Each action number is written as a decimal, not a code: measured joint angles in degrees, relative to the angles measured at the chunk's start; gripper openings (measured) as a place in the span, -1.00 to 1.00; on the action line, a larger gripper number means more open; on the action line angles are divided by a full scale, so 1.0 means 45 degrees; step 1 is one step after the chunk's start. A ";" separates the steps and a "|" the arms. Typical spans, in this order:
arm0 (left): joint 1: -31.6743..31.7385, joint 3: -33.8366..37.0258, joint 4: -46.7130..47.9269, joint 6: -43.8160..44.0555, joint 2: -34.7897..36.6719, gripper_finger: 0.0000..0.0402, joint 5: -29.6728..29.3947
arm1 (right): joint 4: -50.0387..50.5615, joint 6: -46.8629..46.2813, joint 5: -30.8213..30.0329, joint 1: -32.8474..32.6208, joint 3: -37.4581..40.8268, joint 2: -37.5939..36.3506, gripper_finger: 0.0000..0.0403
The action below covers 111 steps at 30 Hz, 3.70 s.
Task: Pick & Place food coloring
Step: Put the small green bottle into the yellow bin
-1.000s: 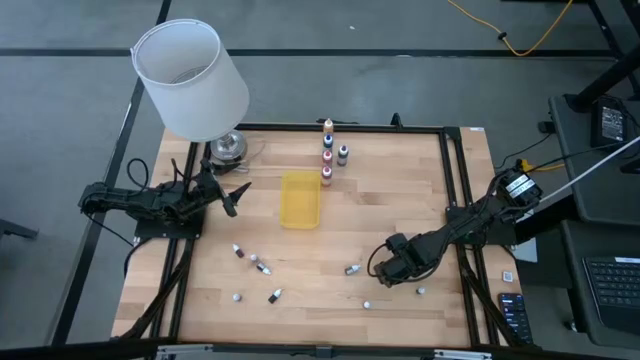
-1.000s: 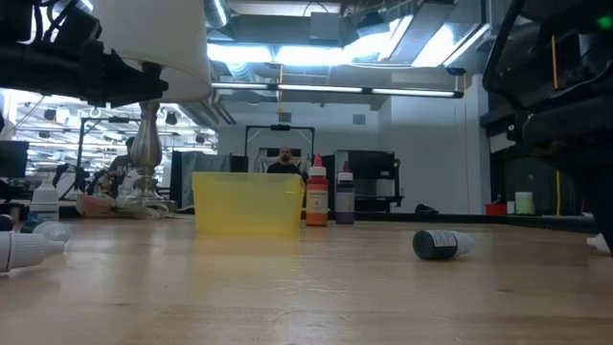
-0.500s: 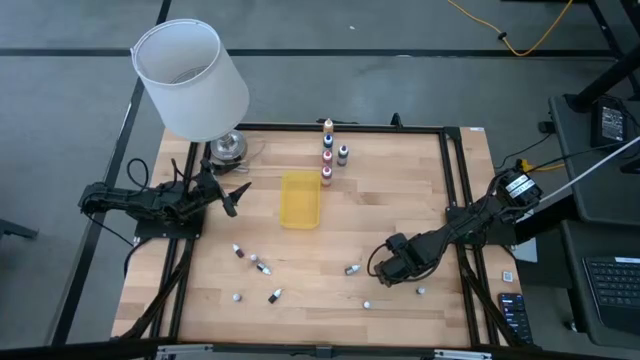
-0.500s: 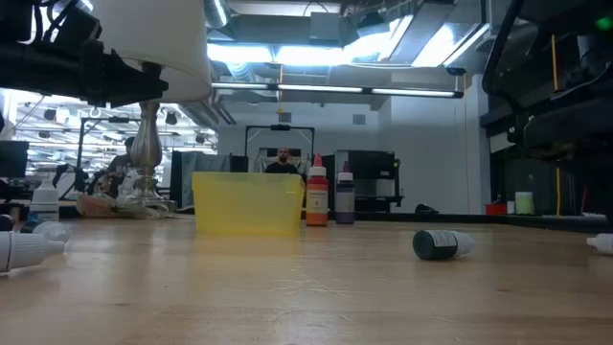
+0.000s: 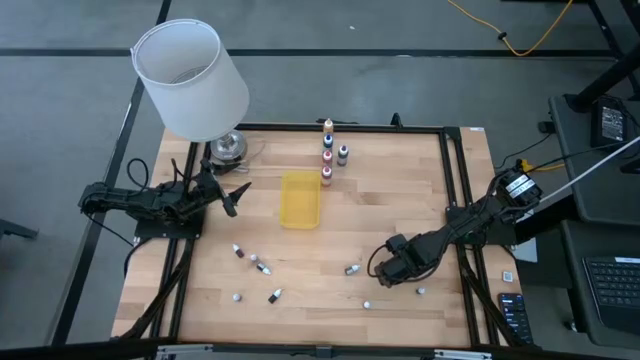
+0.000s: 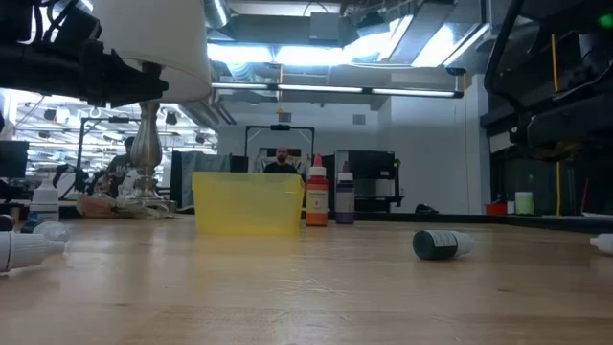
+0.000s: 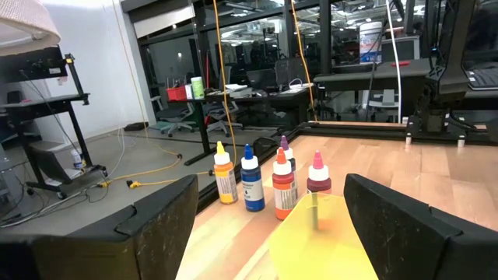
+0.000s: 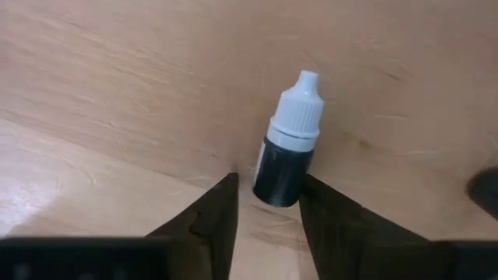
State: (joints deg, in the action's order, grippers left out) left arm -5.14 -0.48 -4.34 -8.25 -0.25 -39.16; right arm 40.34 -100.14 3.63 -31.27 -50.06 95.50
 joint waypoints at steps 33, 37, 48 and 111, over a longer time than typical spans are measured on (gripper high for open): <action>0.0003 0.0003 0.0000 0.0000 0.0000 0.58 0.0000 | 0.0277 -0.0117 -0.0898 0.0005 -0.0024 -0.0010 -0.59; 0.0000 0.0003 0.0000 0.0000 0.0000 0.58 0.0000 | 0.0242 -0.0121 -0.1223 0.0005 -0.0024 -0.0010 -0.61; 0.0003 0.0002 -0.0004 0.0000 0.0000 0.58 0.0000 | -0.0075 0.0024 -0.2788 -0.0455 -0.0165 -0.0751 -0.59; -0.0002 0.0000 -0.0121 0.0738 0.0000 0.58 0.0068 | -0.7834 1.7677 -0.9054 0.2089 -0.6091 -0.1311 -0.59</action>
State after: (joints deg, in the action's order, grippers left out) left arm -5.15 -0.48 -4.89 -4.93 -0.25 -38.85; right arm 5.08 -20.59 -37.11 -21.87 -77.47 89.60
